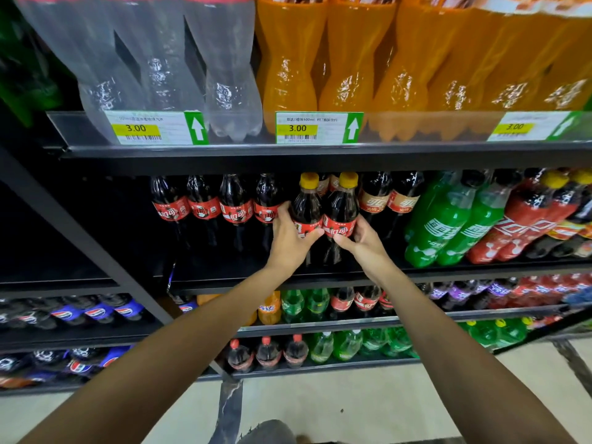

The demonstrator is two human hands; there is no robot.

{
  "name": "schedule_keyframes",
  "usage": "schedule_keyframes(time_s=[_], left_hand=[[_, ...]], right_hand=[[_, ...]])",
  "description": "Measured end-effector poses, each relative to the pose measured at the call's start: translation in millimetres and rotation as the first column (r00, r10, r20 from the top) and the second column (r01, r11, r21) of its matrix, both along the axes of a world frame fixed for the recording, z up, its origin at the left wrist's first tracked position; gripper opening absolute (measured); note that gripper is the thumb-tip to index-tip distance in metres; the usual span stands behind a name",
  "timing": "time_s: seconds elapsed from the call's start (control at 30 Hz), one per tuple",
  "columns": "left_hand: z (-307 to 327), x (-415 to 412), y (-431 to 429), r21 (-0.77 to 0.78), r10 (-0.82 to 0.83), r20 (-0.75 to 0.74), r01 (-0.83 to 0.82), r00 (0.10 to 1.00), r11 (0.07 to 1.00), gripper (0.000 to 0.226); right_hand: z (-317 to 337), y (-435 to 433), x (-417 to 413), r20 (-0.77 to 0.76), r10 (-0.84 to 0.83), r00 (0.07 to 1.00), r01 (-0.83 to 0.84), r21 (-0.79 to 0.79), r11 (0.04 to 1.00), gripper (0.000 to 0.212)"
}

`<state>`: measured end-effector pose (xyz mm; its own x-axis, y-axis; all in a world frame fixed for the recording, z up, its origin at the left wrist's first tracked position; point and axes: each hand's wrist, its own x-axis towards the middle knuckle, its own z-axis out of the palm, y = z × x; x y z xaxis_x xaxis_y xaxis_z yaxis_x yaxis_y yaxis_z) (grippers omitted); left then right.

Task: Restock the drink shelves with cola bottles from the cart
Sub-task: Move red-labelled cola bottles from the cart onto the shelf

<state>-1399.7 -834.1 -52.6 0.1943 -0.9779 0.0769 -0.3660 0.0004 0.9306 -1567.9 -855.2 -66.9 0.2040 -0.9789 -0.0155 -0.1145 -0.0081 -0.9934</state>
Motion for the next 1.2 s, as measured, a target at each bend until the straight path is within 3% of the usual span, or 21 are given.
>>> schedule_keyframes(time_s=[0.2,0.37,0.6,0.77,0.93,1.2], left_hand=[[-7,3,6,-0.018,-0.061,-0.023,0.06,0.998,0.998,0.085],[-30,5,17,0.15,-0.161,-0.05,0.167,0.986,0.974,0.081],[-42,2,-1,0.169,-0.034,0.063,0.022,0.997,0.985,0.061],[-45,-9,-14,0.248,0.031,-0.058,-0.016,0.998,0.969,0.067],[-45,-14,-23,0.261,0.087,-0.148,-0.046,0.985,0.964,0.058],[-48,-18,-38,0.293,0.088,-0.153,-0.04,0.984,0.955,0.054]], right_hand=[[-7,-3,0,-0.039,0.002,0.999,-0.001,0.034,0.999,0.063],[-33,6,10,-0.182,-0.082,0.98,0.107,0.128,0.986,0.068],[-46,0,19,-0.26,-0.265,0.928,0.299,0.101,0.949,0.049],[-47,-5,18,-0.313,-0.314,0.896,0.35,0.065,0.934,0.052],[-46,-13,16,-0.27,-0.383,0.884,0.419,0.091,0.903,0.037],[-47,-24,16,-0.31,-0.397,0.864,0.441,0.081,0.894,0.046]])
